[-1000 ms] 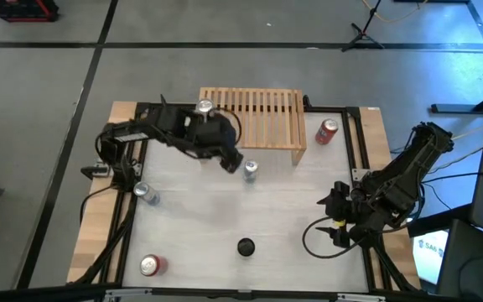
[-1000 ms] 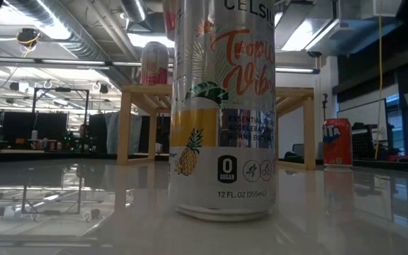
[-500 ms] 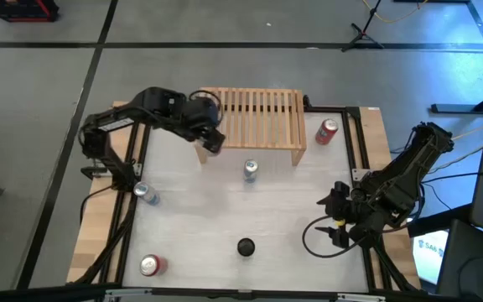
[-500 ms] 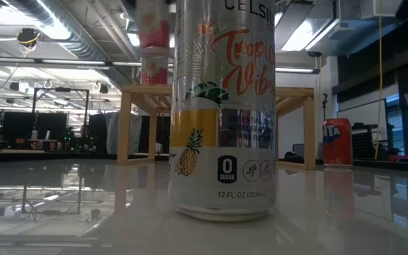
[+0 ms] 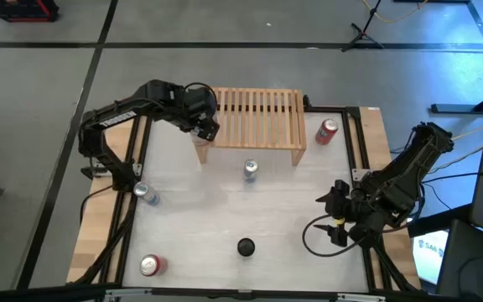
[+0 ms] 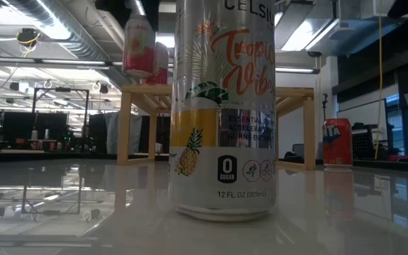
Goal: Place canned beverage on shelf
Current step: Put the pink soda can on the shelf aligned with the other pink soda can
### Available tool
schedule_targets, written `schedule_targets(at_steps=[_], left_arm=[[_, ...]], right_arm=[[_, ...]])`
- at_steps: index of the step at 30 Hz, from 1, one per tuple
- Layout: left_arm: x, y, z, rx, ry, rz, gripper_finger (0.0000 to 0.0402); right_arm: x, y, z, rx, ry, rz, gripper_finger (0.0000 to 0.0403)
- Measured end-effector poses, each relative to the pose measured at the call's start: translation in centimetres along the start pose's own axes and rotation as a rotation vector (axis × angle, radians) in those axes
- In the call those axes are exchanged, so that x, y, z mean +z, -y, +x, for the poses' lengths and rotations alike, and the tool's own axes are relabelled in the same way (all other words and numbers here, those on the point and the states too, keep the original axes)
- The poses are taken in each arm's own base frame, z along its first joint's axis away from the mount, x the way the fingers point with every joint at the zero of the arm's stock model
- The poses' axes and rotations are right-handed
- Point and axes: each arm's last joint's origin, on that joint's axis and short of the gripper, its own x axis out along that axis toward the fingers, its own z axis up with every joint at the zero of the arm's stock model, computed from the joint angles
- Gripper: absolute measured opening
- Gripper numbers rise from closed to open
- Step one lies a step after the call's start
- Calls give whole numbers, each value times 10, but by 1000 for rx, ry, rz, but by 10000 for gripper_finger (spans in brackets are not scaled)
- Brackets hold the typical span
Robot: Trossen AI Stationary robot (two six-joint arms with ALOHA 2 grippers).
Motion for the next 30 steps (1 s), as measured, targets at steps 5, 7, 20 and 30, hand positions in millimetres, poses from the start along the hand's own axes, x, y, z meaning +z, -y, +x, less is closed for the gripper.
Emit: schedule_targets(at_steps=[5,7,20,30], left_arm=[[6,-2,6,9,-19,-1,279],[7,-1,9,16,-23,1,279],[13,3,13,-23,6,4,279],[11,5,27,1,3,12,279]], right_arm=[[0,0,0,-5,7,0,363],[0,0,0,-12,15,0,363],[1,1,0,-20,25,-1,363],[1,1,0,-20,26,0,363]])
